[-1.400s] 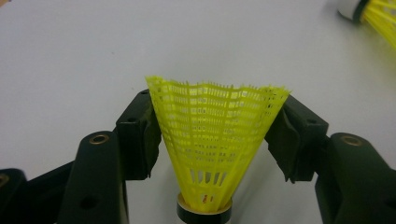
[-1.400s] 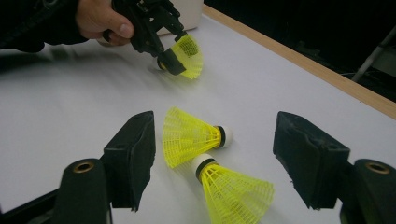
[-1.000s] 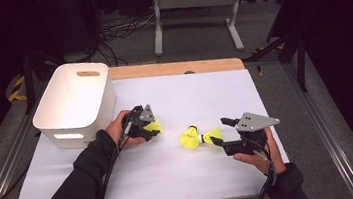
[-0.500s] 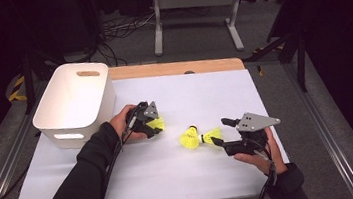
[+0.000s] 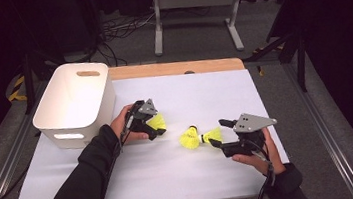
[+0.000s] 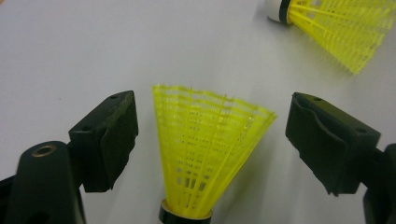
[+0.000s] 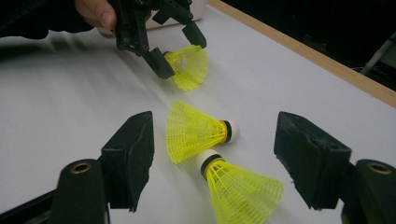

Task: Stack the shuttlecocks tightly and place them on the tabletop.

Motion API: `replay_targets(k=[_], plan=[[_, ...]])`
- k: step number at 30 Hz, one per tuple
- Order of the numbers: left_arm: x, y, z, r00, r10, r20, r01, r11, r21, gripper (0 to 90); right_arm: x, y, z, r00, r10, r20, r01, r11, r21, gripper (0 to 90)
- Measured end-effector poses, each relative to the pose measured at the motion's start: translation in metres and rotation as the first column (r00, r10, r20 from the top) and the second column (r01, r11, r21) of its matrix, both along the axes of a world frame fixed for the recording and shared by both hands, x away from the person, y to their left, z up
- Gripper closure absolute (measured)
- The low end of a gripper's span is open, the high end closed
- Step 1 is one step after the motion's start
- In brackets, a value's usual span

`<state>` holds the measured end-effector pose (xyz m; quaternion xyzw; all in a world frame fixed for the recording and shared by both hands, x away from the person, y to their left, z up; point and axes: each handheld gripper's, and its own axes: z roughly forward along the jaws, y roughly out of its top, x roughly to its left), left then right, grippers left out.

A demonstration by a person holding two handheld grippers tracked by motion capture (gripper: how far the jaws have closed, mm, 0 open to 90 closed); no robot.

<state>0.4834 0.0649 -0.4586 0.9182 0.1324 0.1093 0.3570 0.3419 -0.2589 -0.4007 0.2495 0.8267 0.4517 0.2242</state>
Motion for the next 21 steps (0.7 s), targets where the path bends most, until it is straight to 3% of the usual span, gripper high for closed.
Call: replay_targets(k=[2, 6, 10, 14, 21], plan=[[0.002, -0.002, -0.001, 0.9992, 0.038, -0.015, -0.038, 0.9993, -0.008, 18.0, 0.000, 0.000, 0.000, 1.0000, 0.000, 0.000, 0.000, 1.000, -0.003, 29.9], [0.002, -0.004, -0.003, 0.9982, 0.038, -0.047, -0.039, 0.9991, -0.017, 22.5, -0.001, 0.000, 0.000, 1.0000, 0.001, 0.002, -0.001, 1.000, -0.001, 29.9], [-0.003, -0.004, 0.001, 0.9987, 0.028, -0.043, -0.028, 0.9995, -0.010, 32.0, -0.001, 0.001, 0.001, 1.0000, 0.005, 0.004, -0.005, 1.000, 0.000, 29.9], [-0.009, -0.001, 0.004, 0.9995, -0.013, -0.030, 0.013, 0.9998, 0.015, 35.6, -0.002, 0.002, 0.001, 1.0000, 0.006, 0.006, -0.006, 1.000, -0.002, 29.9], [-0.015, 0.001, 0.003, 0.9994, -0.035, -0.004, 0.035, 0.9991, 0.024, 31.9, -0.001, 0.006, 0.000, 1.0000, 0.004, 0.007, -0.004, 1.000, -0.018, 29.9]])
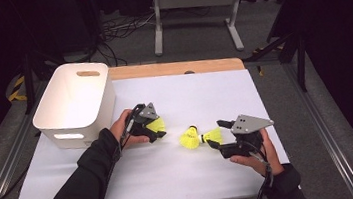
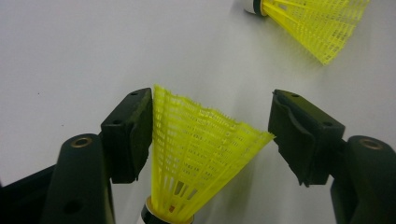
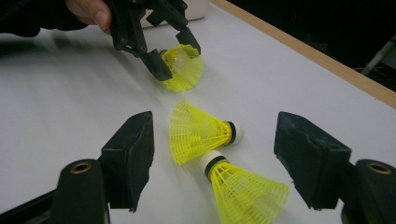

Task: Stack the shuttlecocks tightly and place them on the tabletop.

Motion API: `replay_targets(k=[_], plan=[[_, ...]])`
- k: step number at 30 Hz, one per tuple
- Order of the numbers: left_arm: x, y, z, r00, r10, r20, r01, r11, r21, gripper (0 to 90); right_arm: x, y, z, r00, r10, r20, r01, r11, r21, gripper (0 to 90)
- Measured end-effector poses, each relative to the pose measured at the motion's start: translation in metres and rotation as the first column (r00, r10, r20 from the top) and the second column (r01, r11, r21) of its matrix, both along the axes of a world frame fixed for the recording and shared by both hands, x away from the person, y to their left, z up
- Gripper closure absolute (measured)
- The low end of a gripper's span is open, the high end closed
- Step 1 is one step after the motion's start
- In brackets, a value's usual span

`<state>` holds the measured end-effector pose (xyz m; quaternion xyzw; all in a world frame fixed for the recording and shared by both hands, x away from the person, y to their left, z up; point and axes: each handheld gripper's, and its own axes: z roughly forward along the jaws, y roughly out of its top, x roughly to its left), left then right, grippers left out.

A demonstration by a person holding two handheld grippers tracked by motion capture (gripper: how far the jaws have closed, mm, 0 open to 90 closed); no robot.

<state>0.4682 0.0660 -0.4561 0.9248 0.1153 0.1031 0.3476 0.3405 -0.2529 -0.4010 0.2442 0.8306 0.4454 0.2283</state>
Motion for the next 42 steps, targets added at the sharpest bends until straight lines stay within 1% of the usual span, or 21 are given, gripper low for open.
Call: replay_targets(k=[5, 7, 10, 11, 17, 24, 25, 26, 27, 28, 29, 30, 31, 33, 34, 36, 37, 39, 40, 41, 42], plan=[[-0.002, 0.000, 0.000, 0.9996, -0.021, 0.016, 0.021, 0.9998, 0.005, 29.2, 0.001, 0.004, -0.003, 1.0000, -0.006, -0.001, 0.006, 1.000, -0.025, 29.9], [-0.003, -0.001, 0.000, 0.9998, -0.015, 0.015, 0.015, 0.9999, 0.006, 25.5, 0.001, 0.004, -0.003, 1.0000, -0.004, -0.003, 0.004, 1.000, -0.028, 29.8], [-0.004, -0.001, 0.002, 0.9993, -0.016, 0.032, 0.016, 0.9999, -0.002, 24.9, 0.001, 0.005, -0.003, 1.0000, -0.006, -0.002, 0.006, 1.000, -0.031, 29.8], [-0.004, -0.001, 0.002, 0.9995, -0.006, 0.032, 0.006, 0.9999, -0.010, 21.2, 0.001, 0.006, -0.003, 1.0000, -0.006, 0.001, 0.006, 1.000, -0.030, 29.8], [-0.006, 0.001, 0.004, 0.9991, -0.010, 0.040, 0.011, 0.9997, -0.023, 18.1, 0.002, 0.009, -0.004, 1.0000, -0.005, 0.003, 0.005, 0.999, -0.041, 29.8], [-0.021, 0.012, 0.011, 0.9944, 0.035, 0.099, -0.026, 0.9954, -0.092, 14.0, 0.003, 0.019, -0.004, 0.9999, 0.003, 0.011, -0.002, 0.998, -0.060, 29.9], [-0.027, 0.015, 0.012, 0.9905, 0.039, 0.132, -0.024, 0.9932, -0.114, 13.7, 0.003, 0.020, -0.004, 0.9999, 0.004, 0.011, -0.003, 0.998, -0.062, 29.9], [-0.027, 0.015, 0.012, 0.9905, 0.039, 0.132, -0.024, 0.9932, -0.114, 13.0, 0.004, 0.022, -0.004, 0.9999, 0.004, 0.011, -0.003, 0.998, -0.068, 30.1], [-0.034, 0.020, 0.015, 0.9861, 0.051, 0.158, -0.029, 0.9895, -0.142, 12.9, 0.004, 0.024, -0.005, 0.9999, 0.002, 0.013, -0.001, 0.997, -0.072, 30.1], [-0.038, 0.022, 0.016, 0.9841, 0.056, 0.169, -0.030, 0.9875, -0.155, 12.9, 0.004, 0.026, -0.005, 0.9999, 0.002, 0.014, -0.001, 0.997, -0.075, 30.3], [-0.043, 0.025, 0.018, 0.9792, 0.065, 0.192, -0.034, 0.9861, -0.163, 12.8, 0.005, 0.029, -0.006, 0.9999, 0.001, 0.014, 0.000, 0.997, -0.079, 30.5], [-0.048, 0.028, 0.018, 0.9768, 0.072, 0.202, -0.034, 0.9822, -0.185, 12.6, 0.005, 0.031, -0.006, 0.9999, -0.002, 0.015, 0.004, 0.996, -0.084, 30.7], [-0.048, 0.028, 0.018, 0.9768, 0.072, 0.202, -0.034, 0.9822, -0.185, 12.6, 0.005, 0.031, -0.006, 0.9999, -0.002, 0.015, 0.004, 0.996, -0.084, 30.7], [-0.064, 0.040, 0.019, 0.9666, 0.094, 0.238, -0.038, 0.9725, -0.230, 12.2, 0.007, 0.043, -0.010, 0.9999, -0.008, 0.015, 0.010, 0.993, -0.115, 31.2], [-0.067, 0.044, 0.019, 0.9638, 0.098, 0.248, -0.038, 0.9712, -0.235, 11.9, 0.008, 0.047, -0.012, 0.9999, -0.005, 0.015, 0.007, 0.992, -0.128, 31.7], [-0.078, 0.051, 0.019, 0.9536, 0.114, 0.279, -0.040, 0.9651, -0.259, 12.0, 0.010, 0.054, -0.016, 0.9998, -0.010, 0.015, 0.012, 0.988, -0.154, 32.3], [-0.084, 0.056, 0.020, 0.9494, 0.112, 0.294, -0.033, 0.9648, -0.261, 12.0, 0.011, 0.058, -0.019, 0.9998, -0.013, 0.015, 0.015, 0.986, -0.167, 32.8], [-0.093, 0.063, 0.021, 0.9450, 0.123, 0.303, -0.034, 0.9587, -0.282, 11.4, 0.014, 0.065, -0.023, 0.9998, -0.012, 0.018, 0.015, 0.981, -0.193, 34.0], [-0.093, 0.063, 0.021, 0.9450, 0.123, 0.303, -0.034, 0.9587, -0.282, 11.1, 0.015, 0.069, -0.025, 0.9996, -0.019, 0.023, 0.023, 0.978, -0.207, 35.1], [-0.099, 0.068, 0.021, 0.9420, 0.125, 0.312, -0.032, 0.9571, -0.288, 11.1, 0.015, 0.069, -0.025, 0.9996, -0.019, 0.023, 0.023, 0.978, -0.207, 35.1], [-0.103, 0.072, 0.022, 0.9397, 0.125, 0.318, -0.029, 0.9563, -0.291, 10.5, 0.017, 0.072, -0.028, 0.9989, -0.030, 0.036, 0.037, 0.973, -0.227, 36.0]])
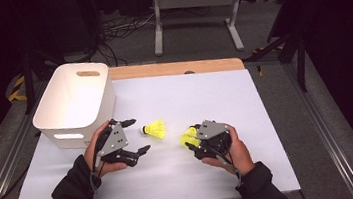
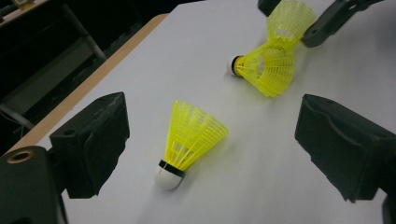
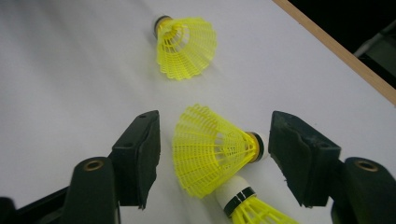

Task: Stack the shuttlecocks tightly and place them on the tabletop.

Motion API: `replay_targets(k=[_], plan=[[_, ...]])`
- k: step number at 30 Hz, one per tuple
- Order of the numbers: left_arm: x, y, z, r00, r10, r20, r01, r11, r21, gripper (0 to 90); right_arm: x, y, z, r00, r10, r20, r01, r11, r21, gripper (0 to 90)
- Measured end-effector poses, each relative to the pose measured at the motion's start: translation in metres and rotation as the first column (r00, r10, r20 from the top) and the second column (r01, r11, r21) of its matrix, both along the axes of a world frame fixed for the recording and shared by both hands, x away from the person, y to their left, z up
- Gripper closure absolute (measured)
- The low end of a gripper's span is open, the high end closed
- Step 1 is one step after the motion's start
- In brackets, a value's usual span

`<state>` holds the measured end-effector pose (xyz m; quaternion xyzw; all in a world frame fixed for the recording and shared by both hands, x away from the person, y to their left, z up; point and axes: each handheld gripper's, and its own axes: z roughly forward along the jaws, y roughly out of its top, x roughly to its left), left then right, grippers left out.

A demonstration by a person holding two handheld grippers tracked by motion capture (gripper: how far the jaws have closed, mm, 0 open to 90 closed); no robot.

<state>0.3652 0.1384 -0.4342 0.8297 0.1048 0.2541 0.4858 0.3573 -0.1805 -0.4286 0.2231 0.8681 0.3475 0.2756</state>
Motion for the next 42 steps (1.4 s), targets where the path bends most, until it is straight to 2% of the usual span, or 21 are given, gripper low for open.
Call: replay_targets(k=[5, 9, 14, 21, 24, 26, 28, 29, 34, 40, 42], plan=[[-0.025, 0.023, -0.001, 0.9988, 0.024, 0.042, -0.022, 0.9990, -0.039, 10.1, 0.007, 0.007, -0.006, 0.9996, -0.030, -0.001, 0.030, 0.999, -0.036, 44.2], [-0.034, 0.036, -0.006, 0.9987, 0.038, 0.034, -0.036, 0.9982, -0.047, 10.1, 0.009, 0.007, -0.007, 0.9988, -0.049, -0.001, 0.049, 0.998, -0.043, 50.9], [-0.043, 0.056, -0.020, 0.9976, 0.070, 0.001, -0.069, 0.9967, -0.041, 10.1, 0.012, 0.007, -0.010, 0.9981, -0.061, -0.004, 0.060, 0.996, -0.061, 63.4], [-0.053, 0.076, -0.032, 0.9929, 0.114, -0.032, -0.115, 0.9927, -0.034, 9.9, 0.013, 0.008, -0.012, 0.9975, -0.070, -0.001, 0.070, 0.994, -0.080, 74.6], [-0.056, 0.084, -0.037, 0.9898, 0.125, -0.068, -0.129, 0.9902, -0.053, 9.9, 0.013, 0.010, -0.012, 0.9978, -0.066, 0.005, 0.066, 0.994, -0.092, 79.7], [-0.057, 0.088, -0.039, 0.9874, 0.127, -0.094, -0.134, 0.9887, -0.068, 9.9, 0.011, 0.012, -0.012, 0.9976, -0.062, 0.030, 0.065, 0.992, -0.107, 82.3], [-0.059, 0.090, -0.040, 0.9869, 0.125, -0.102, -0.134, 0.9877, -0.082, 9.8, 0.010, 0.014, -0.012, 0.9971, -0.063, 0.043, 0.068, 0.990, -0.124, 81.9], [-0.060, 0.092, -0.039, 0.9872, 0.123, -0.101, -0.131, 0.9884, -0.076, 9.8, 0.011, 0.014, -0.013, 0.9968, -0.068, 0.041, 0.073, 0.989, -0.131, 80.5], [-0.059, 0.096, -0.040, 0.9849, 0.127, -0.117, -0.140, 0.9842, -0.108, 9.7, 0.016, 0.014, -0.017, 0.9951, -0.094, 0.029, 0.098, 0.983, -0.153, 72.6], [-0.057, 0.095, -0.041, 0.9849, 0.121, -0.124, -0.135, 0.9853, -0.105, 9.8, 0.020, 0.014, -0.019, 0.9942, -0.104, 0.027, 0.107, 0.981, -0.159, 77.8], [-0.057, 0.095, -0.042, 0.9845, 0.123, -0.125, -0.137, 0.9852, -0.104, 9.7, 0.021, 0.014, -0.019, 0.9933, -0.111, 0.034, 0.115, 0.981, -0.153, 82.3]])
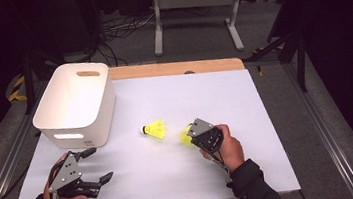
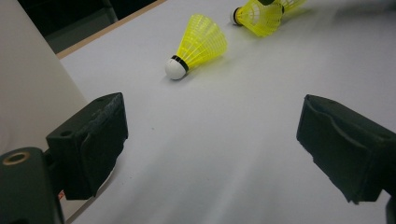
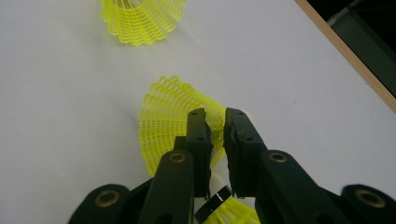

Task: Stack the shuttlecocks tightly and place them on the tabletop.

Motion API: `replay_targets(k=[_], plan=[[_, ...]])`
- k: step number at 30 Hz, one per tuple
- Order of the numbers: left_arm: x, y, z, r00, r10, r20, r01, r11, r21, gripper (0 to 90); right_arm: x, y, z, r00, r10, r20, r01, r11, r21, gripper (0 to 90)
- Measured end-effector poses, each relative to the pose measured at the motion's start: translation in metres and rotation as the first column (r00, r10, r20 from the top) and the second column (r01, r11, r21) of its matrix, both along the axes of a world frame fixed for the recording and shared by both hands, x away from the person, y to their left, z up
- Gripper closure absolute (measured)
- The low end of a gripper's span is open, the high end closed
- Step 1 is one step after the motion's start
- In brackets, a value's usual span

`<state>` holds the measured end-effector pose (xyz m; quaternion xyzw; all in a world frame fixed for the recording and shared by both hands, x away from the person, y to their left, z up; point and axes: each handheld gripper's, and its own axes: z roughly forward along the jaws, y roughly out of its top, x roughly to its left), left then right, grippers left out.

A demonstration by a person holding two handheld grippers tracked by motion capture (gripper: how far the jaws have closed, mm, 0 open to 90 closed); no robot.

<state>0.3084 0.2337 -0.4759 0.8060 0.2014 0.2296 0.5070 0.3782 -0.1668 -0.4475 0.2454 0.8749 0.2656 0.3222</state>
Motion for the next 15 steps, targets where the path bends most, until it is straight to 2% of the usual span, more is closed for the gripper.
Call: replay_targets(k=[6, 15], plan=[[0.001, 0.000, -0.002, 1.0000, -0.004, -0.009, 0.004, 1.0000, 0.002, 9.7, 0.000, -0.003, 0.003, 0.9993, -0.014, 0.036, 0.014, 1.000, 0.013, 88.8], [0.003, -0.002, -0.003, 0.9996, -0.014, -0.024, 0.014, 0.9999, 0.008, 9.7, 0.002, -0.010, 0.015, 0.9980, -0.024, 0.059, 0.018, 0.994, 0.111, 89.8]])
